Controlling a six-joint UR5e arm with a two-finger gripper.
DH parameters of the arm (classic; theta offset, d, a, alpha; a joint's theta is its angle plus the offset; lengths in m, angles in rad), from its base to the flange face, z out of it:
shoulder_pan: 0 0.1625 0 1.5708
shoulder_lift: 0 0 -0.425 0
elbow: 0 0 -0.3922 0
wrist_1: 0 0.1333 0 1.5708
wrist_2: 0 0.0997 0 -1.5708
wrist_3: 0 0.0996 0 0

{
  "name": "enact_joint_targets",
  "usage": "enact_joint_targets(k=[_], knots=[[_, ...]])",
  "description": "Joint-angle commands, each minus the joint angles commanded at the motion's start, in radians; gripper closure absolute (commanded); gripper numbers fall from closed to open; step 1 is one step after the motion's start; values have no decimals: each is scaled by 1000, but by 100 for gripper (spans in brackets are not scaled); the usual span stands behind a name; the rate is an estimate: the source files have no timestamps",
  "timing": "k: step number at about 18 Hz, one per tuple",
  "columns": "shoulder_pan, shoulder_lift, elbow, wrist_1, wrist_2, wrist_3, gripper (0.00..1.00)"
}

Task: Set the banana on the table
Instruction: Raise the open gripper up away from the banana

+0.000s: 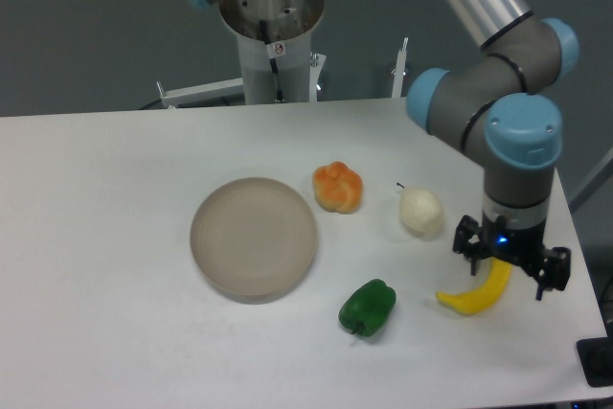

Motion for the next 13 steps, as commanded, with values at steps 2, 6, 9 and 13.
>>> enact_joint_targets(k=[2, 6, 9, 13], knots=[[-3, 6, 0, -5, 54, 6, 0], [-8, 8, -8, -5, 63, 12, 0], [-2, 23, -35, -8, 68, 15, 0], [8, 38, -57, -6, 77, 74, 0]])
